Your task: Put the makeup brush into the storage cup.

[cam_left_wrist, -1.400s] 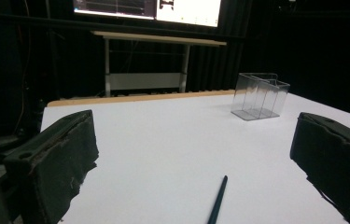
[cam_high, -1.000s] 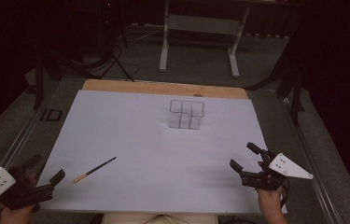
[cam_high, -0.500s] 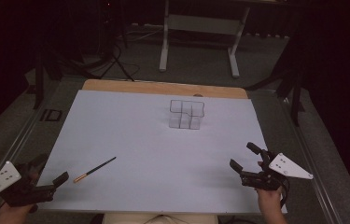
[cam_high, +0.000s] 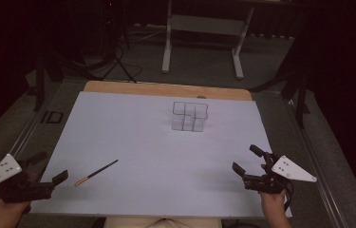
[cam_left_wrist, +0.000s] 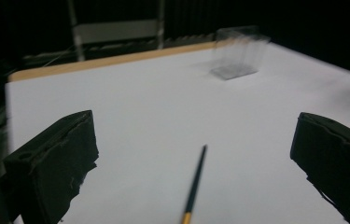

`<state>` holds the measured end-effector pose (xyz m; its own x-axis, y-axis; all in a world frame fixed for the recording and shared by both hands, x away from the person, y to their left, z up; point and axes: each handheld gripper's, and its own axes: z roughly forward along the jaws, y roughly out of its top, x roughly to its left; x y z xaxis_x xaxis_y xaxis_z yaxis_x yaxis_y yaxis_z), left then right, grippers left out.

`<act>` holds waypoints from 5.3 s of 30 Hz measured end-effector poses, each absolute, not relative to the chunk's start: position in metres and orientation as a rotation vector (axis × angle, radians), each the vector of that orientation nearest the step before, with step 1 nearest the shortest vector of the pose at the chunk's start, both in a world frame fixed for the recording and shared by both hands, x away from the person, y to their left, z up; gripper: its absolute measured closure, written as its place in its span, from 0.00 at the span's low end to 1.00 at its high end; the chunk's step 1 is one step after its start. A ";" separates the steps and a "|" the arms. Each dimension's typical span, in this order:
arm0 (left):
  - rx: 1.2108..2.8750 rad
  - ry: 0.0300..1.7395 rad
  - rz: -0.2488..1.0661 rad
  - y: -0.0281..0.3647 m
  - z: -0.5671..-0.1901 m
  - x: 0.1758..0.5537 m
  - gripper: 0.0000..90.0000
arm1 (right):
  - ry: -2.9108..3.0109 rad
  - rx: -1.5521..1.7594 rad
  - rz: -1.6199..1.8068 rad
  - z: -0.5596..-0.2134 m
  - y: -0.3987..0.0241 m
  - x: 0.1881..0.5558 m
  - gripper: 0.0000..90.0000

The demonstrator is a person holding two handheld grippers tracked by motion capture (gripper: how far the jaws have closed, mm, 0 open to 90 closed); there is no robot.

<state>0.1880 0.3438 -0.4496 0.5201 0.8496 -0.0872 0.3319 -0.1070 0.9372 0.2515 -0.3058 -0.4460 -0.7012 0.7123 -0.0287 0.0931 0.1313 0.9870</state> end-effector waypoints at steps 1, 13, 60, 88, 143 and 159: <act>1.681 1.028 0.594 0.344 -0.447 0.188 0.02 | 1.911 0.769 1.607 -0.446 -0.305 0.252 0.13; 1.851 1.090 0.519 0.333 -0.437 0.196 0.02 | 1.927 0.757 1.608 -0.446 -0.303 0.253 0.13; 2.391 1.045 0.284 0.285 -0.432 0.240 0.05 | 1.950 0.732 1.630 -0.447 -0.299 0.254 0.13; 2.595 1.044 0.116 0.267 -0.453 0.271 0.33 | 1.963 0.731 1.620 -0.448 -0.298 0.255 0.13; 2.740 1.125 0.003 0.264 -0.501 0.305 0.91 | 1.972 0.737 1.613 -0.448 -0.298 0.255 0.13; 2.743 1.035 -0.050 0.268 -0.497 0.304 0.94 | 1.973 0.745 1.609 -0.448 -0.298 0.256 0.13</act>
